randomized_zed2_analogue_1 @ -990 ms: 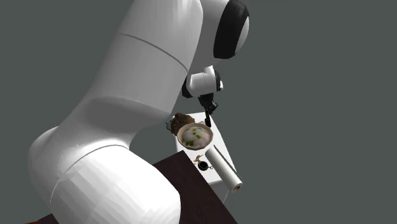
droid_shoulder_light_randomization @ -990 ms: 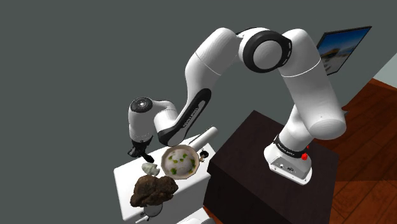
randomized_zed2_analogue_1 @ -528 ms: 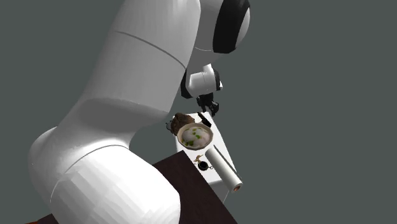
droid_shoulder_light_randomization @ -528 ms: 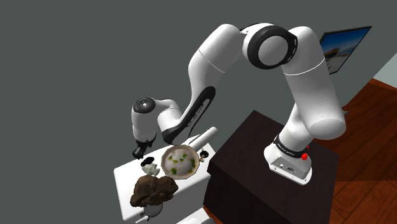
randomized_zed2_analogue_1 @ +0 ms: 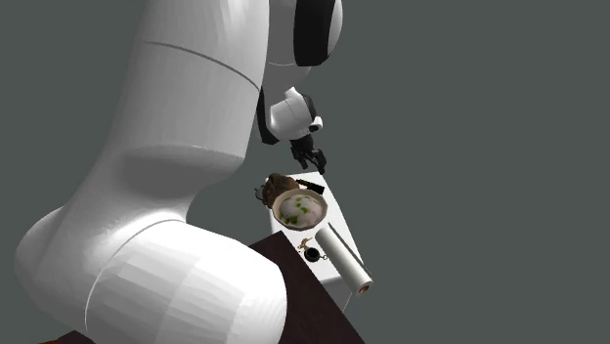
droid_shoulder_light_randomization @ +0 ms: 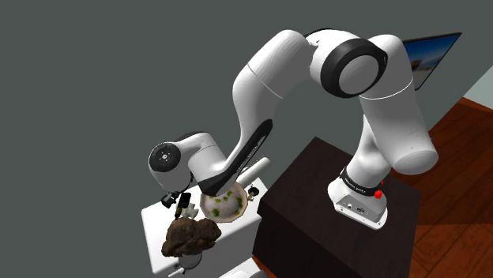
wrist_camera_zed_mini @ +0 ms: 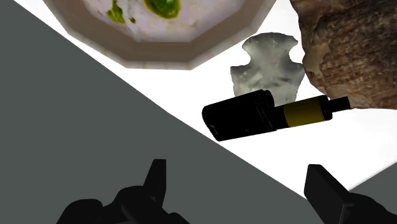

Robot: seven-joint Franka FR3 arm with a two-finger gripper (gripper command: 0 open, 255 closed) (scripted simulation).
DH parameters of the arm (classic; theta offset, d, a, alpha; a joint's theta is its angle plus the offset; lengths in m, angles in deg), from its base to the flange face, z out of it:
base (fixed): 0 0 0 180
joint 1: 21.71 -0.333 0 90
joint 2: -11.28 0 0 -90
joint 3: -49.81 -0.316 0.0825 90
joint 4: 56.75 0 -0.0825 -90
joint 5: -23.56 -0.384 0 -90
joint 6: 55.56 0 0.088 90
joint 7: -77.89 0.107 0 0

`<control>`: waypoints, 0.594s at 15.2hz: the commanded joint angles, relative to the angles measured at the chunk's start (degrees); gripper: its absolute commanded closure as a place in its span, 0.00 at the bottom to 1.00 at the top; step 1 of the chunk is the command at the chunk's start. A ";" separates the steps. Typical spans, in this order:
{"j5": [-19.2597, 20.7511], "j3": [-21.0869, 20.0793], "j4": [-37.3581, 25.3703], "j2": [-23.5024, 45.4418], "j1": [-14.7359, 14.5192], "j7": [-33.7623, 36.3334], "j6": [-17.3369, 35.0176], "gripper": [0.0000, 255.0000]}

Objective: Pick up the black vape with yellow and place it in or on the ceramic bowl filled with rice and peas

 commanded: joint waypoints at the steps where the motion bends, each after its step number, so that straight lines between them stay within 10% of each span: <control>1: 0.56 0.50 -0.45 1.12 -0.14 0.48 0.60 0.00; 9: 1.22 1.10 -1.20 2.76 -0.16 0.82 1.58 0.00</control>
